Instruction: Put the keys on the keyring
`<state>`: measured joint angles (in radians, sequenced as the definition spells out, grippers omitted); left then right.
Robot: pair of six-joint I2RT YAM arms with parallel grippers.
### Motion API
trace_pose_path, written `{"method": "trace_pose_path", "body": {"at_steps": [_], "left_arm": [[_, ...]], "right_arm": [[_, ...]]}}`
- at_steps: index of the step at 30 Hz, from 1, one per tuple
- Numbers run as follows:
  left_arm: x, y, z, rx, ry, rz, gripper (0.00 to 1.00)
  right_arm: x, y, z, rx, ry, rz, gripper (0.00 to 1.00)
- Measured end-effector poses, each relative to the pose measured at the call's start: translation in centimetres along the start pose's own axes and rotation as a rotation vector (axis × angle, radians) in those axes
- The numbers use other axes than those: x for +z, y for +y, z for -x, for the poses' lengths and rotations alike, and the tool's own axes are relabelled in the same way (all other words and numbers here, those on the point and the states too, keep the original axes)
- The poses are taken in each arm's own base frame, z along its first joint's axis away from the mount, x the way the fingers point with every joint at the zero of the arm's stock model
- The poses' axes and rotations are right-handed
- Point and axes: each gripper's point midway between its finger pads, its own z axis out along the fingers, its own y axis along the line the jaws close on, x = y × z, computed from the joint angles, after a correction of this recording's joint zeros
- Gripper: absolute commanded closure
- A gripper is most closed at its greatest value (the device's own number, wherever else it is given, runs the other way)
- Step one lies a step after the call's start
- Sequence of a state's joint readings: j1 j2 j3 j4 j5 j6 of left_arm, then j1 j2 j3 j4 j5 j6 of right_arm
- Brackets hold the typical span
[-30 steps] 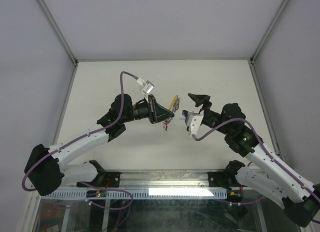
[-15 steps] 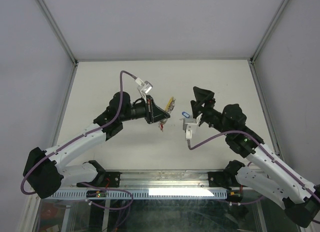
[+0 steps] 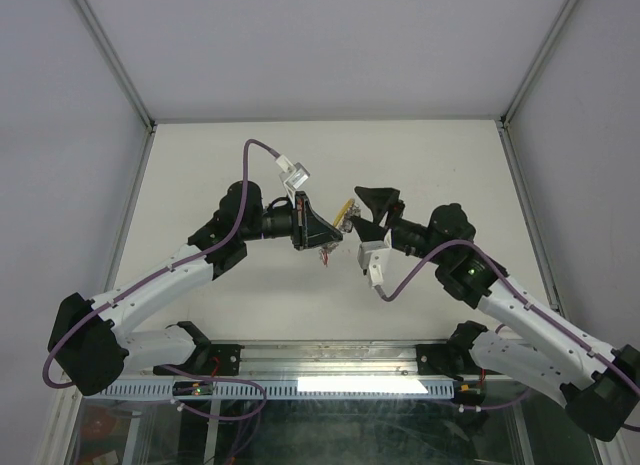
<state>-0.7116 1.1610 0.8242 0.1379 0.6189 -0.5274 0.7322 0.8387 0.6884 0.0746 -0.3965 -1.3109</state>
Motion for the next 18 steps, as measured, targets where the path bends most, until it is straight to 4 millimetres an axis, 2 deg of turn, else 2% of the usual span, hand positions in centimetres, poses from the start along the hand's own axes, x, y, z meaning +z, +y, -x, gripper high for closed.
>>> {"method": "trace_pose_path", "body": {"at_steps": [6, 10, 13, 15, 18], "left_arm": [[0.0, -0.3, -0.2, 0.000, 0.011, -0.018, 1.00], [0.0, -0.6, -0.4, -0.001, 0.023, -0.036, 1.00], [0.0, -0.6, -0.5, -0.005, 0.030, -0.041, 1.00], [0.0, -0.6, -0.7, -0.007, 0.036, -0.047, 1.00], [0.0, -0.7, -0.8, -0.008, 0.040, -0.052, 1.00]], "right_arm": [[0.8, 0.3, 0.9, 0.042, -0.057, 0.006, 0.32], [1.6, 1.2, 0.5, 0.056, -0.053, 0.034, 0.35], [2.1, 2.1, -0.1, 0.062, -0.040, 0.060, 0.42], [2.5, 2.5, -0.4, 0.066, -0.035, 0.074, 0.53], [2.7, 2.5, -0.5, 0.059, -0.036, 0.074, 0.81]]}}
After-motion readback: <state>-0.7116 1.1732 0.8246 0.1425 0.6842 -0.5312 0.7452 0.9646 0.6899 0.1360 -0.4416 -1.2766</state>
